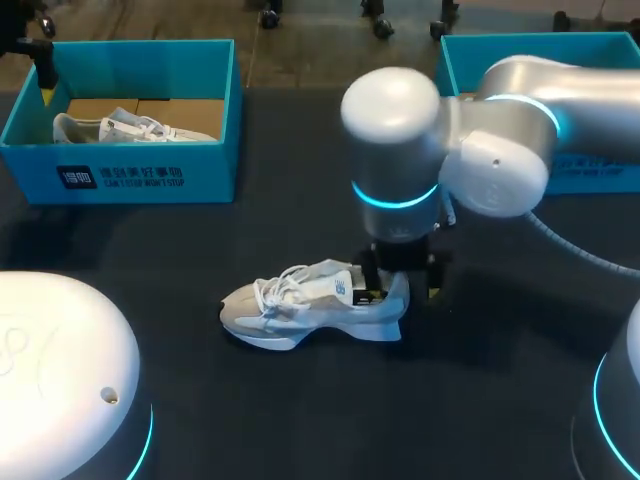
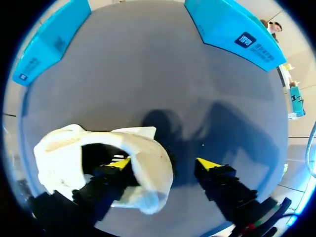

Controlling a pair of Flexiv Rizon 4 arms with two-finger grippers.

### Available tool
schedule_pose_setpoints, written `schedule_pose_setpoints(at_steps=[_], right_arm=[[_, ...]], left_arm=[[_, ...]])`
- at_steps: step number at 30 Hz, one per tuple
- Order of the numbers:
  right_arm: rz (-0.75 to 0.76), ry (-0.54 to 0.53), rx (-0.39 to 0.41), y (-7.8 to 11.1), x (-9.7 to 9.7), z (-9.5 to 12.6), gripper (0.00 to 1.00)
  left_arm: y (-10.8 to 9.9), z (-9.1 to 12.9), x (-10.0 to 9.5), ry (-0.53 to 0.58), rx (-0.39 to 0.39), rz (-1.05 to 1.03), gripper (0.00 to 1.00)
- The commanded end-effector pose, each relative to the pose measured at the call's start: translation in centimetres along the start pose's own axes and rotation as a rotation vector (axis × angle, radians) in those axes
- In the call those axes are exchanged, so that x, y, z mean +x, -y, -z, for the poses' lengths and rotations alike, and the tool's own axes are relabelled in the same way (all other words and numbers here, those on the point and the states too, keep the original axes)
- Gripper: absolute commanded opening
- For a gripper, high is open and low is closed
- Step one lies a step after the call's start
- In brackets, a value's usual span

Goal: Take the shoe out of the shoebox, open the shoe tongue, remove and reinsert the insole, then place the shoe into the shoebox

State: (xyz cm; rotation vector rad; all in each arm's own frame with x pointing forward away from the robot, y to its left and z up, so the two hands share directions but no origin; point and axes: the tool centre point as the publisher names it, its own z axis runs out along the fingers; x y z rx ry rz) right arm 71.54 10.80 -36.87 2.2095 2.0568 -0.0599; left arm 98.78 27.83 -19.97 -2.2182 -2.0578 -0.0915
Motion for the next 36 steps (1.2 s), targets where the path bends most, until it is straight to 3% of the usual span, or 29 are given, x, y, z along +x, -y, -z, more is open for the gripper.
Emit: schedule_pose_setpoints(at_steps=[1,8,11,12,23,27,29,31,36], right_arm=[[-0.004,-0.118,0.009,0.1,-3.0,2.5,1.00],[0.071,-0.222,-0.009,-0.3,-4.1,5.9,1.00],[0.219,-0.324,-0.065,-0.7,-4.7,7.2,1.00],[0.229,-0.268,0.034,-1.0,-4.8,7.5,1.00],[0.229,-0.268,0.034,-1.0,-4.8,7.5,1.00],[0.395,-0.463,-0.230,-0.4,-6.8,6.4,1.00],[0.572,-0.550,-0.426,0.2,-7.9,6.6,1.00],[0.783,-0.750,-0.632,0.6,-9.2,6.4,1.00],[0.783,-0.750,-0.632,0.6,-9.2,6.4,1.00]], left_arm=[[0.0,0.0,0.0,-0.002,-0.001,0.000,1.00],[0.0,0.0,0.0,-0.002,-0.001,0.000,1.00],[0.0,0.0,0.0,-0.002,-0.001,0.000,1.00],[0.0,0.0,0.0,-0.002,-0.001,0.000,1.00],[0.0,0.0,0.0,-0.002,-0.001,0.000,1.00],[0.0,0.0,0.0,-0.002,-0.001,0.000,1.00],[0.0,0.0,0.0,-0.002,-0.001,0.000,1.00],[0.0,0.0,0.0,-0.002,-0.001,0.000,1.00],[0.0,0.0,0.0,-0.002,-0.001,0.000,1.00]])
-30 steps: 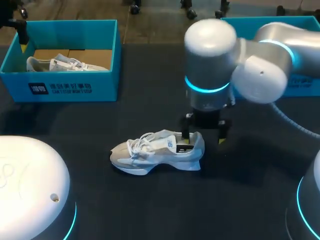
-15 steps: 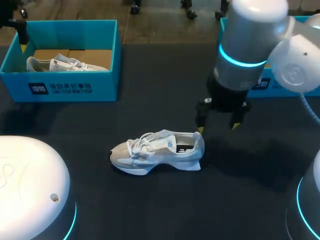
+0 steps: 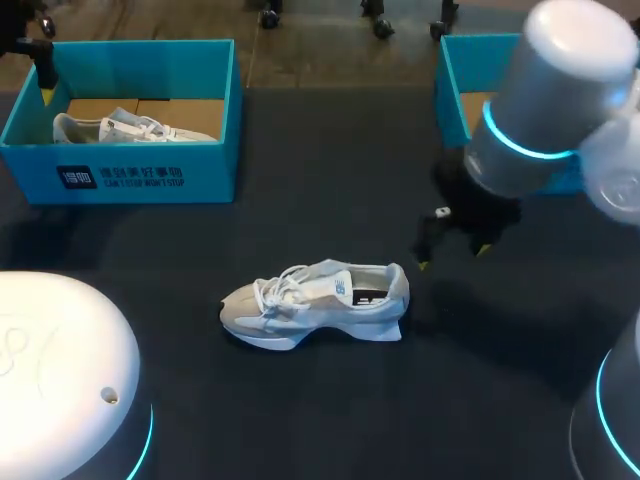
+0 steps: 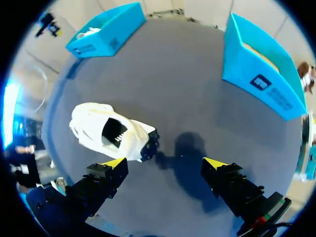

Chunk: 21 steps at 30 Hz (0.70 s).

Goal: Take the shoe out of the shoebox, open the shoe tongue, remove and reinsert the insole, then place the shoe into the shoebox

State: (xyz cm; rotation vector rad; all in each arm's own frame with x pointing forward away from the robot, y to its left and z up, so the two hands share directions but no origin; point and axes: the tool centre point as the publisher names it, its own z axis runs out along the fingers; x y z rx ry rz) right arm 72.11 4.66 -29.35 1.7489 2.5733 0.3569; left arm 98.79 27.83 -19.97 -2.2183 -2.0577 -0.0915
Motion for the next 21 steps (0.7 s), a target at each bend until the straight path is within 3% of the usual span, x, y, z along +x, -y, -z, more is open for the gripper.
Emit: schedule_pose_setpoints(at_steps=[1,6,9,13,14,21], right_arm=[[0.411,-0.377,-0.527,2.8,-1.2,0.5,1.00],[0.411,-0.377,-0.527,2.8,-1.2,0.5,1.00],[0.530,-0.394,-0.570,2.2,-2.1,0.0,1.00],[0.898,-0.366,-0.684,1.8,-2.9,0.1,1.00],[0.960,-0.352,-0.587,1.8,-2.8,0.0,1.00],[0.960,-0.352,-0.587,1.8,-2.8,0.0,1.00]], left_arm=[[0.0,0.0,0.0,-0.002,-0.001,0.000,1.00],[0.0,0.0,0.0,-0.002,-0.001,0.000,1.00],[0.0,0.0,0.0,-0.002,-0.001,0.000,1.00],[0.0,0.0,0.0,-0.002,-0.001,0.000,1.00],[0.0,0.0,0.0,-0.002,-0.001,0.000,1.00],[0.0,0.0,0.0,-0.002,-0.001,0.000,1.00]])
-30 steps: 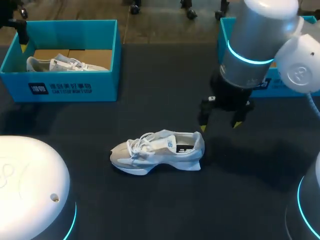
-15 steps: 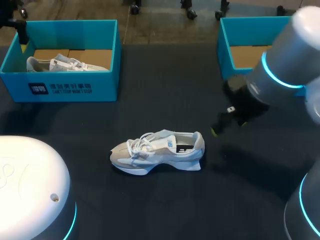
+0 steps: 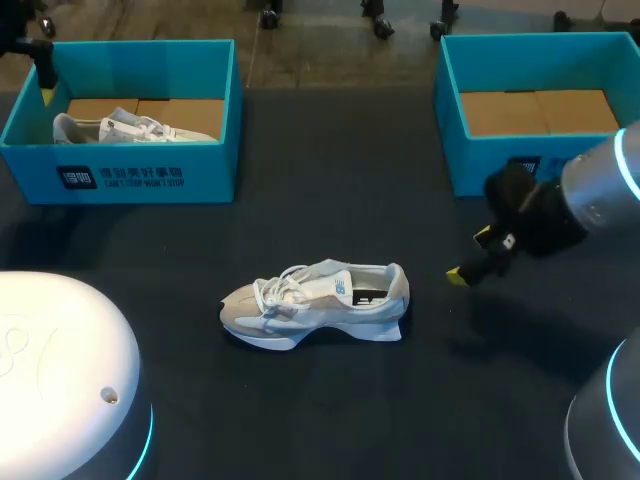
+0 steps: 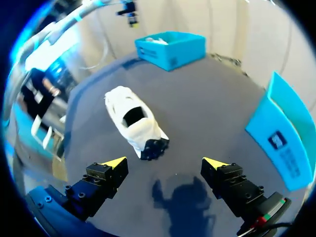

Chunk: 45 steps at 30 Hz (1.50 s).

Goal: Take the shoe out of the shoebox, open the shoe tongue, remove and reinsert the insole, then place the shoe into the shoebox

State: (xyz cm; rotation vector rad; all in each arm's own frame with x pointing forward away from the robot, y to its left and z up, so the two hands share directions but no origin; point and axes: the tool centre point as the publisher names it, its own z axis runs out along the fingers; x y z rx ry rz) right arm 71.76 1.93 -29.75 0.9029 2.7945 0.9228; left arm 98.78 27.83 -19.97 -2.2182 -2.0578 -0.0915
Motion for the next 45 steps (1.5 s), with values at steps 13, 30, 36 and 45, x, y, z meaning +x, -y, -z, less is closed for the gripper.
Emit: schedule_pose_setpoints(at_steps=[13,30,36,45], right_arm=[[0.549,-0.165,-0.402,2.8,-2.2,-2.0,1.00],[0.419,-0.242,-0.402,4.1,-3.1,-4.8,1.00],[0.404,-0.276,-0.476,4.9,-3.3,-6.3,1.00],[0.417,-0.291,-0.545,4.8,-3.1,-7.4,1.00]], left_arm=[[0.0,0.0,0.0,-0.002,-0.001,0.000,1.00],[0.0,0.0,0.0,-0.002,-0.001,0.000,1.00],[0.0,0.0,0.0,-0.002,-0.001,0.000,1.00],[0.0,0.0,0.0,-0.002,-0.001,0.000,1.00]])
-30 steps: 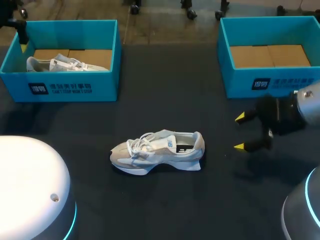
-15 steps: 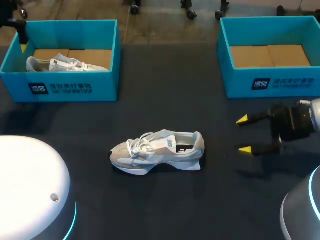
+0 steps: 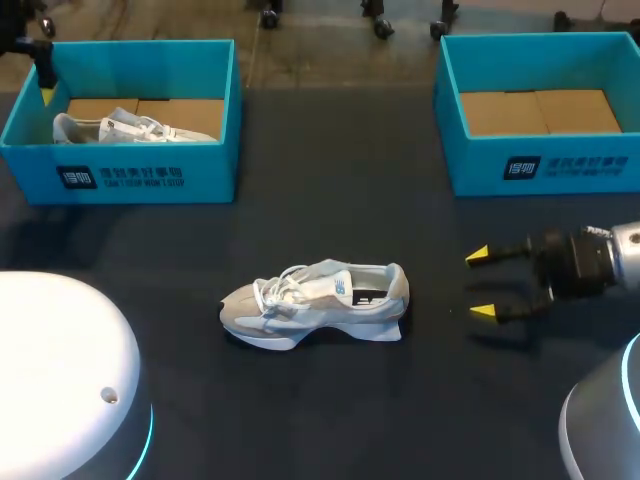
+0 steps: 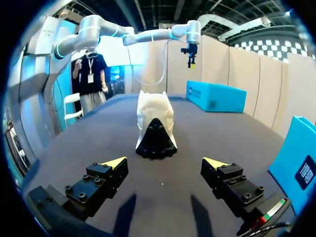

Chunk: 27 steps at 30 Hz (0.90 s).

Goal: Take the shoe out of the shoebox, open the shoe tongue, remove and reinsert the insole, then place the shoe into the shoebox

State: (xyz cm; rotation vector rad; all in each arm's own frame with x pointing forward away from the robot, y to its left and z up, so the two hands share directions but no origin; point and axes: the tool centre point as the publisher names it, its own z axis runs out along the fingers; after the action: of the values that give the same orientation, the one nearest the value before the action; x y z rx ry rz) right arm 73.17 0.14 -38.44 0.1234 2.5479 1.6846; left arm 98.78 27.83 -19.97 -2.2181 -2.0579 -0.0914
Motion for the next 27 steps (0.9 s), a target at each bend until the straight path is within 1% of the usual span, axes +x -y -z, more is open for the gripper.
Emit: schedule_pose_setpoints(at_steps=[1,9,11,13,23,24,27], right_arm=[[0.002,-0.014,-0.013,0.0,-0.4,-1.3,1.00],[0.022,-0.031,-0.044,-0.2,-0.5,-3.6,1.00],[0.020,-0.058,-0.067,-0.3,-0.5,-4.1,1.00],[-0.040,-0.085,-0.024,-0.4,-0.4,-4.2,1.00],[-0.040,-0.085,-0.024,-0.4,-0.4,-4.2,1.00],[-0.050,-0.097,-0.006,-0.7,-0.5,-4.7,1.00],[-0.061,-0.099,-0.012,-1.0,-0.6,-6.2,1.00]], left_arm=[[0.0,0.0,0.0,-0.002,-0.001,0.000,1.00],[0.0,0.0,0.0,-0.002,-0.001,0.000,1.00],[0.0,0.0,0.0,-0.002,-0.001,0.000,1.00],[0.0,0.0,0.0,-0.002,-0.001,0.000,1.00],[0.0,0.0,0.0,-0.002,-0.001,0.000,1.00],[0.0,0.0,0.0,-0.002,-0.001,0.000,1.00],[0.0,0.0,0.0,-0.002,-0.001,0.000,1.00]])
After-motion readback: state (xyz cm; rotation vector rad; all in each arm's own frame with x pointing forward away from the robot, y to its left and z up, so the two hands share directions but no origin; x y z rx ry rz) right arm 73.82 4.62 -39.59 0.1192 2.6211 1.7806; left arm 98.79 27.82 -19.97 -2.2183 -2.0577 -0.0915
